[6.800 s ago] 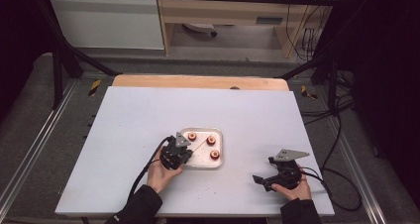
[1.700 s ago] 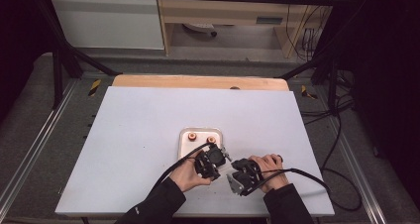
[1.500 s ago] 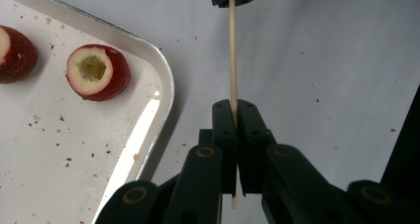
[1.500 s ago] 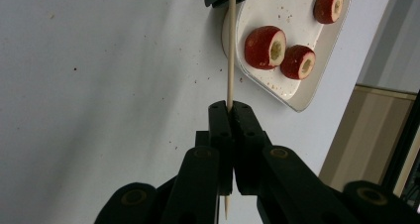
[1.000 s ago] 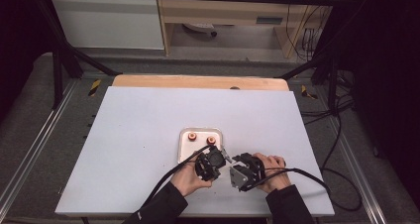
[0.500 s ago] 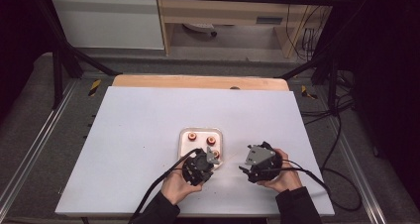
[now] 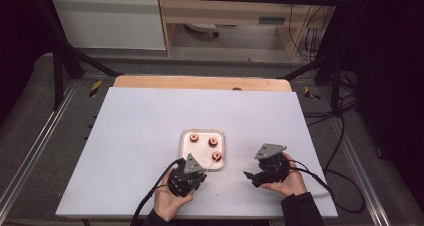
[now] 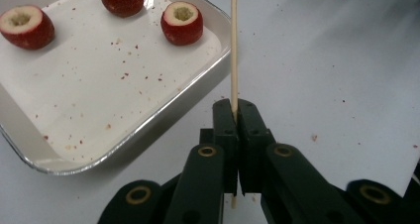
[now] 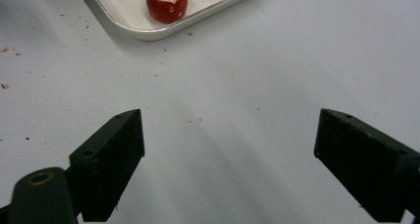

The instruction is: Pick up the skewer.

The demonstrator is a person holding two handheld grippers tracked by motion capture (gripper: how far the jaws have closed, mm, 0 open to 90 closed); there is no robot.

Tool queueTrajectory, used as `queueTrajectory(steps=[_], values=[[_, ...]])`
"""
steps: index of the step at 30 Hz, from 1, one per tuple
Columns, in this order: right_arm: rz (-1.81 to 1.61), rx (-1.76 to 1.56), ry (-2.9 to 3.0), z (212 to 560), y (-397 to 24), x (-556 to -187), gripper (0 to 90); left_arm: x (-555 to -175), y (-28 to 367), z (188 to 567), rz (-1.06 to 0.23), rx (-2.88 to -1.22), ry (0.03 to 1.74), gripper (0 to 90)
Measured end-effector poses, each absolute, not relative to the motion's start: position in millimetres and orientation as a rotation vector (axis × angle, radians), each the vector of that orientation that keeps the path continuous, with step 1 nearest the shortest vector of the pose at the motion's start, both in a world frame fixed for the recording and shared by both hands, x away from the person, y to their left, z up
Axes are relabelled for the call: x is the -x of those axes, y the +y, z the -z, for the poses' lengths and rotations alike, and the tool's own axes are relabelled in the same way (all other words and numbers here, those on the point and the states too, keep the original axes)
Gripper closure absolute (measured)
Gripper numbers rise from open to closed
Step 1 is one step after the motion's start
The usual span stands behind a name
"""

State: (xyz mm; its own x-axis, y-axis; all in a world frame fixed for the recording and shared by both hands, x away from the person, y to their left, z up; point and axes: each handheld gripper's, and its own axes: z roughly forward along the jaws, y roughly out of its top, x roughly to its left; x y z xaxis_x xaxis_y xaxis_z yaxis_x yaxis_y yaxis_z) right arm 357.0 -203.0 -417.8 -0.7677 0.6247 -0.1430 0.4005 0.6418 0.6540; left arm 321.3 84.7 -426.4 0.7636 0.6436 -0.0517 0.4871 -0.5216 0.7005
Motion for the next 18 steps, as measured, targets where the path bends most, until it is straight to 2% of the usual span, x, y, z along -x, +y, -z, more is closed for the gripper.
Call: queueTrajectory(steps=[6, 18], values=[[-0.89, -0.895, 2.526, 420.9, -202.2, -360.4, 6.2, -311.5, 103.0, 435.6, -0.281, -2.113, 0.884, 88.4], [-0.994, -1.027, 2.52, 409.2, -190.2, -369.1, 2.8, -307.9, 118.4, 438.0, -0.287, -2.039, 0.886, 88.3]])
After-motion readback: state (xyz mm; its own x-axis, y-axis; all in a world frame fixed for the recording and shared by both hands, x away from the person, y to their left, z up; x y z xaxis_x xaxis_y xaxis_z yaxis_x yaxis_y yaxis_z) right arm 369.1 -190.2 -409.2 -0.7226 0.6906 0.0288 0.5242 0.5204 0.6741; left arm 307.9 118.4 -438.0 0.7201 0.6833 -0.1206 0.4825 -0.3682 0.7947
